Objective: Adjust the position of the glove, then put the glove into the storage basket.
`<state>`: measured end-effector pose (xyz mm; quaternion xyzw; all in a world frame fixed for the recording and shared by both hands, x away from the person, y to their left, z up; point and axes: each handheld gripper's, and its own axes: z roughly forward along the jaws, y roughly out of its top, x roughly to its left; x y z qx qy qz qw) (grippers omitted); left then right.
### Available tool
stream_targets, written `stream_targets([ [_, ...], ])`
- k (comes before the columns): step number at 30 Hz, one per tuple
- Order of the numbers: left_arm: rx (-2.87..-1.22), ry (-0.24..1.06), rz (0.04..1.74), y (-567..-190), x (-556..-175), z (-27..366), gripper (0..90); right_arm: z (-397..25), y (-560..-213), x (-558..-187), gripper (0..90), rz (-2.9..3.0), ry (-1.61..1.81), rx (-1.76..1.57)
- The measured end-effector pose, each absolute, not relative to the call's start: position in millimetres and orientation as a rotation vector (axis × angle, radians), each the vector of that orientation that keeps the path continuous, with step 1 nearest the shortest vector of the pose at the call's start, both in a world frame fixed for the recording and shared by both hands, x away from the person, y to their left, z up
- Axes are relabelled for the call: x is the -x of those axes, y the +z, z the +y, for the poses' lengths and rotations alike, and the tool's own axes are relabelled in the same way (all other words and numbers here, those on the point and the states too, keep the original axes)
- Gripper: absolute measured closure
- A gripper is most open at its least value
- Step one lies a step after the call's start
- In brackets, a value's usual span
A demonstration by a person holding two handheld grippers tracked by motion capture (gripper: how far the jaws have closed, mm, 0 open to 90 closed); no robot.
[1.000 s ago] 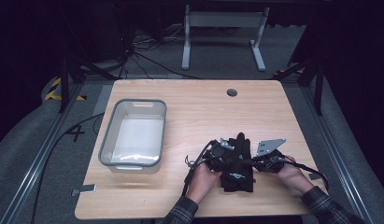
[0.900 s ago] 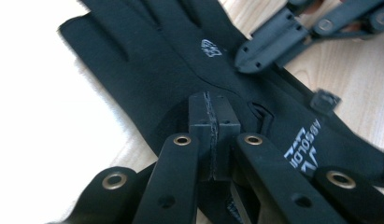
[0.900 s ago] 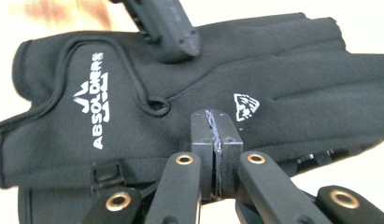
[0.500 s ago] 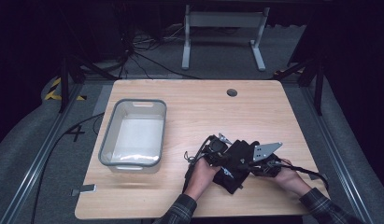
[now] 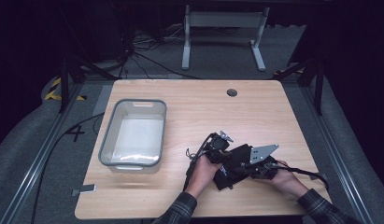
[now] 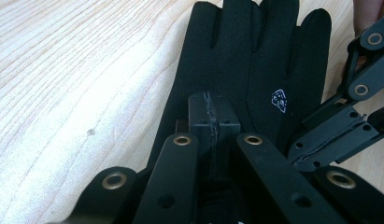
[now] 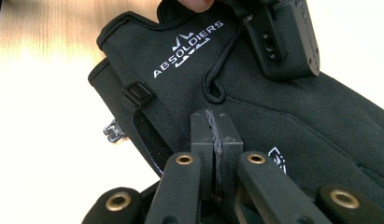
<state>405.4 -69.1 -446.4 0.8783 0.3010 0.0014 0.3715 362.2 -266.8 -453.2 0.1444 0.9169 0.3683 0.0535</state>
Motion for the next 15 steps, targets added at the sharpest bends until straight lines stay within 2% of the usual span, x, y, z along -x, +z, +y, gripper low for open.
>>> stream_targets([
  [5,-2.244,0.009,0.776,-444.0,-405.0,-66.5,89.7,-268.6,-451.0,-361.6,89.4,2.779,1.119,-0.438],
  [7,-2.237,0.011,0.775,-441.3,-404.7,-63.9,89.4,-271.3,-449.0,-361.8,85.3,2.765,1.125,-0.446],
  [13,-2.223,0.030,0.743,-429.3,-402.5,-53.2,76.1,-286.3,-440.8,-362.7,73.5,2.713,1.183,-0.512],
  [15,-2.215,0.026,0.725,-426.7,-401.7,-49.7,67.8,-293.2,-439.7,-362.9,67.4,2.704,1.182,-0.531],
])
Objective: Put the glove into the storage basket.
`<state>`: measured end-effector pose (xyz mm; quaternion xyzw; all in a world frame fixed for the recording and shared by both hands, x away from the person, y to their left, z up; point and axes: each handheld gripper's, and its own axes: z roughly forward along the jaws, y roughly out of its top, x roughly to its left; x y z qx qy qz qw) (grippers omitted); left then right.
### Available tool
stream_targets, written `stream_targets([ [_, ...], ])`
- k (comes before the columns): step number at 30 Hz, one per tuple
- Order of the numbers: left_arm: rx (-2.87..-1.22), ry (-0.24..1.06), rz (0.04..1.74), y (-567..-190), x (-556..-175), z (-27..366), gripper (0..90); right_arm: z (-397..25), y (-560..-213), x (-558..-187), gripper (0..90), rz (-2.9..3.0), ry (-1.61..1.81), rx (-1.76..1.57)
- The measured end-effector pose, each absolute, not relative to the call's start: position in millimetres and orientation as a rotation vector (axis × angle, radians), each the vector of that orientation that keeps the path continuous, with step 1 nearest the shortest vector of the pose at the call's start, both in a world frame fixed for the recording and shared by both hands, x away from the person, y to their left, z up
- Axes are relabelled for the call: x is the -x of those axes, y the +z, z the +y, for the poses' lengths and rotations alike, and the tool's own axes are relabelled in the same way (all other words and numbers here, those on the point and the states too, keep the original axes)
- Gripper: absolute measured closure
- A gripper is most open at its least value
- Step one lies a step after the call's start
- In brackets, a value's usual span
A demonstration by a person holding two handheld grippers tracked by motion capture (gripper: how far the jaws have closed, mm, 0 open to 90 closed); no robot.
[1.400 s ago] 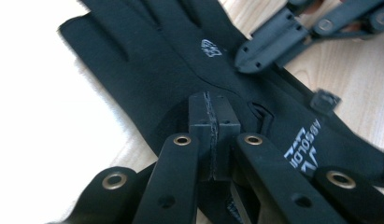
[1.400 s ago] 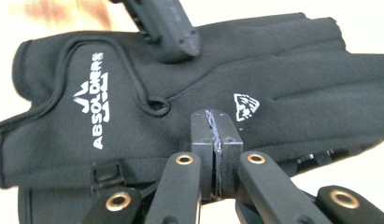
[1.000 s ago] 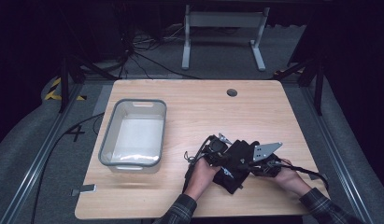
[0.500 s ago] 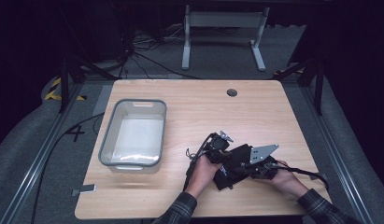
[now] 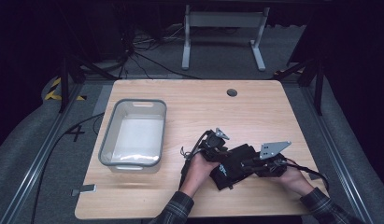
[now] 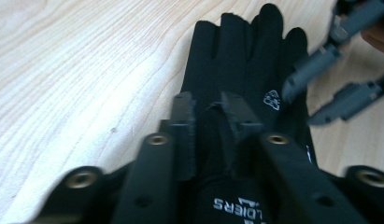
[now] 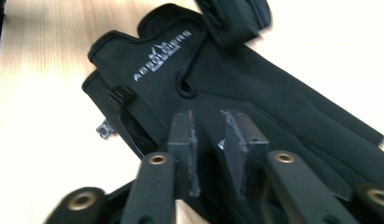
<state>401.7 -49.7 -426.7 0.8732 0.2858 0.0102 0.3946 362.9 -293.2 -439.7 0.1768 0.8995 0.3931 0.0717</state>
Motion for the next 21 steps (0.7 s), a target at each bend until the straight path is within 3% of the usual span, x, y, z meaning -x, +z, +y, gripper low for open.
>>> stream_targets([
  [9,-2.253,0.038,0.642,-427.3,-397.6,-49.9,36.8,-340.5,-433.4,-358.1,43.1,2.568,1.143,-0.707],
  [21,-2.341,0.060,0.524,-434.6,-390.1,-72.4,17.5,-397.2,-443.0,-356.3,23.1,2.445,1.106,-0.951],
])
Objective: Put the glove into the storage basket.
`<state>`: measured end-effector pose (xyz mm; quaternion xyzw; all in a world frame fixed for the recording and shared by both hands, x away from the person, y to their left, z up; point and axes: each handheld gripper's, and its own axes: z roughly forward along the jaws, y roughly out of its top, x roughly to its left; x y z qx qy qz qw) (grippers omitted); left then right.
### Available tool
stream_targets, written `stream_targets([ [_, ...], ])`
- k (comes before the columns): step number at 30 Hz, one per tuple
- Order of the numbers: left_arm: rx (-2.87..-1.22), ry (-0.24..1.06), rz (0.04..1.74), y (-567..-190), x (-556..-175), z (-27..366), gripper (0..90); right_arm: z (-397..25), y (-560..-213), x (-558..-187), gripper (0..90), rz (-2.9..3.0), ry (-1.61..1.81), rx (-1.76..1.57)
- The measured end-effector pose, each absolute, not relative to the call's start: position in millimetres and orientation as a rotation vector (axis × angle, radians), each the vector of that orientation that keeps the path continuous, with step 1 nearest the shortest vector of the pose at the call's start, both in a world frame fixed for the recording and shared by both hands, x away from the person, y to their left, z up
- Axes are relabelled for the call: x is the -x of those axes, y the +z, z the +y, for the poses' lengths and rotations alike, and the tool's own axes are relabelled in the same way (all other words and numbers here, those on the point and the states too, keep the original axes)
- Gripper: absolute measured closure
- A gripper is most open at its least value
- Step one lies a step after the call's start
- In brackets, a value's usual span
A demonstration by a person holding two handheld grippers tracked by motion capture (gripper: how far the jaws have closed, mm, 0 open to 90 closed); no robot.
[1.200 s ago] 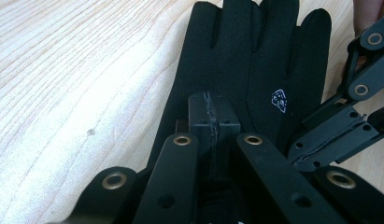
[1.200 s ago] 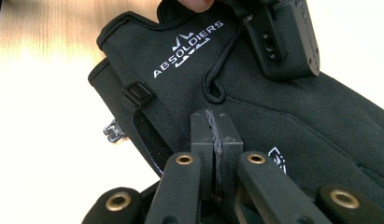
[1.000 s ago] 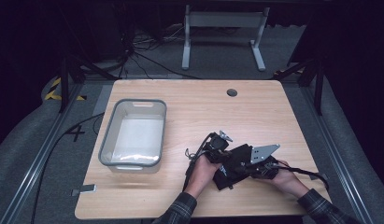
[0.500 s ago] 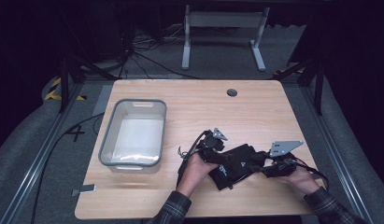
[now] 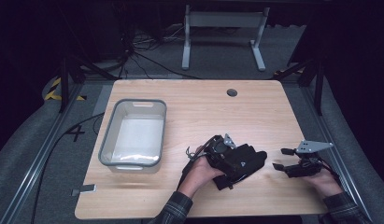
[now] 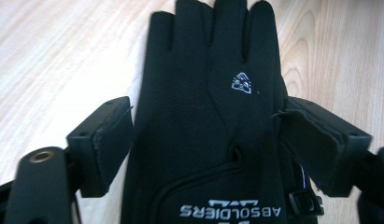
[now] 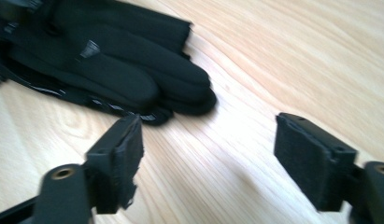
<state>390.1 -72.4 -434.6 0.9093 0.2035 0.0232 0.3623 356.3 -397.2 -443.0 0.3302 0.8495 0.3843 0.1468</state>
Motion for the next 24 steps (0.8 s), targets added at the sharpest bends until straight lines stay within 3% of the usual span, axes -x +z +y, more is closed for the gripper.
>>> stream_targets([
  [24,-2.447,0.171,0.481,-453.1,-386.0,-92.7,9.8,-406.4,-456.5,-368.4,18.9,2.424,1.023,-1.011],
])
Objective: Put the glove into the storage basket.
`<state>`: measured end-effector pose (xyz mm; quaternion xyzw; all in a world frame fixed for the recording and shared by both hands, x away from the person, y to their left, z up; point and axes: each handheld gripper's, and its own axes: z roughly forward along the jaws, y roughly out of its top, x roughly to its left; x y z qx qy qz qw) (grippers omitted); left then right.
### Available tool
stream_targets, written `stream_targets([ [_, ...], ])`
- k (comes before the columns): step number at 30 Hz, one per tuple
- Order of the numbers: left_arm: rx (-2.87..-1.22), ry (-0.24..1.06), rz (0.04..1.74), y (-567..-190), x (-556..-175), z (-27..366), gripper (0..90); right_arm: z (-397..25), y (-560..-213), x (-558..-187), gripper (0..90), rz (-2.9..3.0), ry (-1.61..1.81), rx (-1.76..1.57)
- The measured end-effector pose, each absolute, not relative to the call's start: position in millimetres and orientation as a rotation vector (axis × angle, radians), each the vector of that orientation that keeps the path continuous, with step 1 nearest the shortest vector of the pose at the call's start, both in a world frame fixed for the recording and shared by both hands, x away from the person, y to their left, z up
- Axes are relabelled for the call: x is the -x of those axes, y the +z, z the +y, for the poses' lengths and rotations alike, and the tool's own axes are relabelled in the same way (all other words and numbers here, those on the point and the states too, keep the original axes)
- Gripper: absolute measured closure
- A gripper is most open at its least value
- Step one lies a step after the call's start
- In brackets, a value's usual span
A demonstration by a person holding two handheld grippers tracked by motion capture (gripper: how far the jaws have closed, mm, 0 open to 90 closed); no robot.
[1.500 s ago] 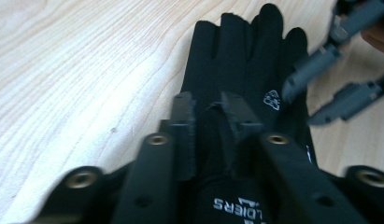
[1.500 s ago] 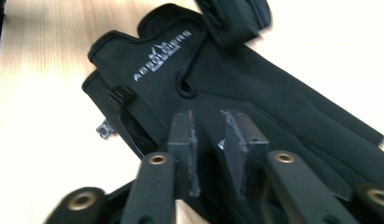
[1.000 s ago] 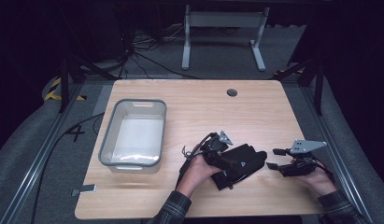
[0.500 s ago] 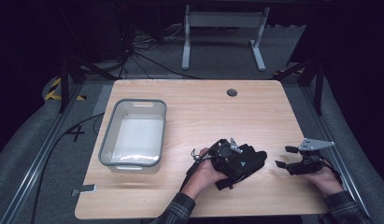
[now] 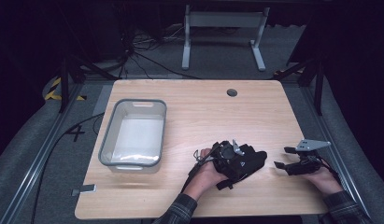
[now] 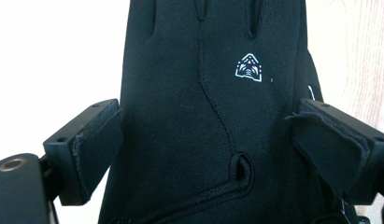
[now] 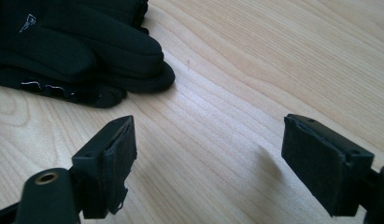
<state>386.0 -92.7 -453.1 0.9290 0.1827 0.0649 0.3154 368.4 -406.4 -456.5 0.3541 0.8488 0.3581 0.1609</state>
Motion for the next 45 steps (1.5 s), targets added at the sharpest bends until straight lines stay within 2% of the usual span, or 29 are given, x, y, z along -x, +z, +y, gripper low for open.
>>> stream_targets([
  [10,-2.426,0.148,0.521,-457.2,-387.1,-90.9,9.3,-405.1,-459.7,-368.9,17.8,2.437,0.996,-1.010],
  [16,-2.407,0.092,0.551,-460.2,-389.2,-88.9,9.5,-403.8,-462.0,-369.2,16.6,2.449,0.987,-1.010],
  [21,-2.413,0.073,0.518,-456.2,-384.8,-89.3,22.8,-403.7,-462.8,-369.2,16.1,2.442,0.995,-1.009],
  [23,-2.414,0.057,0.502,-454.5,-383.9,-89.1,33.6,-403.8,-463.3,-369.2,16.0,2.440,1.001,-1.007],
  [30,-2.418,0.015,0.463,-451.9,-383.5,-87.7,60.8,-403.7,-464.6,-369.0,14.7,2.434,1.014,-1.001],
  [35,-2.418,0.001,0.488,-448.9,-382.3,-88.2,66.7,-402.8,-466.3,-368.3,12.1,2.427,1.026,-0.997],
  [45,-2.361,-0.031,0.532,-429.0,-382.3,-79.0,67.5,-402.6,-466.7,-368.0,11.5,2.426,1.027,-0.995],
])
